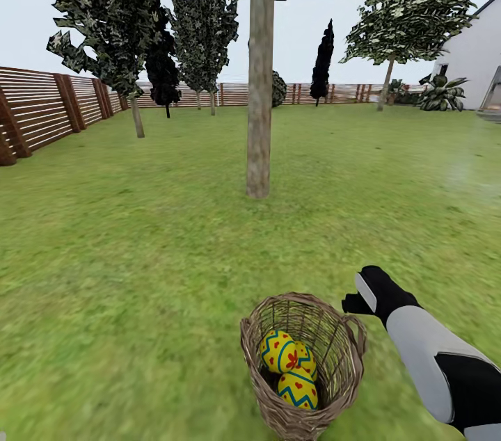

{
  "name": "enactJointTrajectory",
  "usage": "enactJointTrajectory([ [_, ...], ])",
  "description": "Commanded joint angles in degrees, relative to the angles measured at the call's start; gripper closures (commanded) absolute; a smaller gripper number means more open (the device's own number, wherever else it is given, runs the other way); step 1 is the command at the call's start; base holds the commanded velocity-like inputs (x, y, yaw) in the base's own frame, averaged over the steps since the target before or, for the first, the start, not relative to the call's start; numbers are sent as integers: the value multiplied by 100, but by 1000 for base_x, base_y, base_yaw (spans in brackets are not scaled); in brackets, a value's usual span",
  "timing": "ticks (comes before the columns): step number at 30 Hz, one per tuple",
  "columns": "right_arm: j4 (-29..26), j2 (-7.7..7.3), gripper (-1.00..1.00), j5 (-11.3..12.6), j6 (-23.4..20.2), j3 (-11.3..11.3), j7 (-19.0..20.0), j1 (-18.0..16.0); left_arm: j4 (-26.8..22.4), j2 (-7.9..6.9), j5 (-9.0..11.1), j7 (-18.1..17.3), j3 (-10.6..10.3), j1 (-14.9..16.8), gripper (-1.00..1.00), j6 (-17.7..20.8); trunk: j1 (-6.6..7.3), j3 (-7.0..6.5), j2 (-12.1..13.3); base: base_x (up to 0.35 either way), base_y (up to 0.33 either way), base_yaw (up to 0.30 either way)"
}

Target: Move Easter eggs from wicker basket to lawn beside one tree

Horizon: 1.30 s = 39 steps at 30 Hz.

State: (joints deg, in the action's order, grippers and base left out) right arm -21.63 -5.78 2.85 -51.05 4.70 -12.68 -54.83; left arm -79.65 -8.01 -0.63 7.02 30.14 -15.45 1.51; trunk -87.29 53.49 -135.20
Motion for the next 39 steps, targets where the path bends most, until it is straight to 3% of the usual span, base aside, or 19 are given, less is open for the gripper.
enactJointTrajectory([
  [1, -4, 4, -100, 31, -19, 23, -33, -2, -7, -1, -10, 30, -8, -2, -100, 16, 1, 5, -2, 0, 0, 0],
  [4, -1, 5, -100, 31, -26, 23, -33, -2, -7, 0, -13, 34, -8, -2, -100, 16, 1, 5, -2, 0, 0, 0],
  [12, 19, 2, -100, 25, -36, 23, -33, -2, -7, 1, -16, 37, -8, -2, -100, 16, -175, 148, -323, 0, 0, 0],
  [21, 25, 6, -100, 23, -36, 18, -39, -10, -7, 1, -10, 37, -8, -2, -100, 16, -175, 148, -323, 0, 0, 0],
  [31, 19, 6, -100, 15, -31, 8, -41, -80, -7, 1, -15, 37, -8, -2, -100, 16, -395, 328, -724, 0, 0, 0],
  [39, 19, 6, -100, -8, -33, 5, -41, -136, -7, 1, -16, 39, -8, -2, -100, 16, -417, 346, -764, 0, 0, 0],
])
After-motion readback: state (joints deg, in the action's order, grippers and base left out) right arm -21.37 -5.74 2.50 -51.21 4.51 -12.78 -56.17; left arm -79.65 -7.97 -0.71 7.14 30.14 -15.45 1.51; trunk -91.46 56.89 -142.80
